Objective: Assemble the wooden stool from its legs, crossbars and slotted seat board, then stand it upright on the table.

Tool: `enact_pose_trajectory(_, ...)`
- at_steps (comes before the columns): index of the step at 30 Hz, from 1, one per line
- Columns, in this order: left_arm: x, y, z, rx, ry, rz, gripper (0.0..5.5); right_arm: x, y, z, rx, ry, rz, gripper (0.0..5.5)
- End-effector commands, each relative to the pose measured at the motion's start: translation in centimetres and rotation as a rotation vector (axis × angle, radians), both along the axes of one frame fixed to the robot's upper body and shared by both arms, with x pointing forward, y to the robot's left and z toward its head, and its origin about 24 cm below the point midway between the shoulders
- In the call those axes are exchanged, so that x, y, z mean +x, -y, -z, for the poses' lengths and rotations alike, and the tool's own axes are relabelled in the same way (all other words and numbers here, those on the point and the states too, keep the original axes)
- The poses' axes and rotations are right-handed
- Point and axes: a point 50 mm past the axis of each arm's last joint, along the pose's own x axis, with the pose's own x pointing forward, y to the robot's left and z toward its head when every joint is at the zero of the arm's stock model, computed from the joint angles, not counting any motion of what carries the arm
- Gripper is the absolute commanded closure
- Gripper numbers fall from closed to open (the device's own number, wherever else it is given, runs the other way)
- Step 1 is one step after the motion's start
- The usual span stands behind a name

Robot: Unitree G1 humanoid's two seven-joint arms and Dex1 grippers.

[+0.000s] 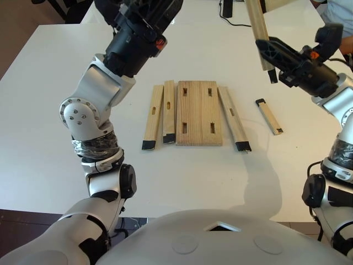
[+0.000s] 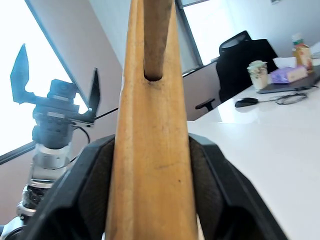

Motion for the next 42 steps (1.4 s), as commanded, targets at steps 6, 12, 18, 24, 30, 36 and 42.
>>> enact_pose_trajectory(6,-0.4,0.3,-0.7,0.068,0.051,0.039,0.41,-2.2,-2.1,-2.3,-0.029,0.052,-0.258,3.43)
enact_pose_trajectory(12,-1.3,0.6,-0.7,0.085,0.095,0.091,0.41,-3.1,-2.8,-0.6,-0.053,-0.015,-0.313,3.43)
enact_pose_trajectory(18,-1.7,1.3,0.2,0.099,0.092,0.104,0.41,-3.4,-3.8,-0.2,-0.073,-0.027,-0.378,3.43)
enact_pose_trajectory(24,-1.8,1.4,0.7,0.118,0.105,0.100,0.86,-3.4,-4.3,0.1,-0.081,-0.040,-0.412,3.43)
enact_pose_trajectory(30,-2.1,1.5,1.2,0.133,0.125,0.100,1.92,-3.3,-4.7,0.3,-0.099,-0.052,-0.443,3.43)
enact_pose_trajectory(36,-2.5,1.5,1.5,0.153,0.159,0.103,2.90,-3.0,-4.9,0.4,-0.124,-0.057,-0.452,3.43)
enact_pose_trajectory(42,-2.5,0.8,1.7,0.187,0.195,0.064,3.45,-2.5,-4.0,0.5,-0.148,-0.064,-0.427,3.43)
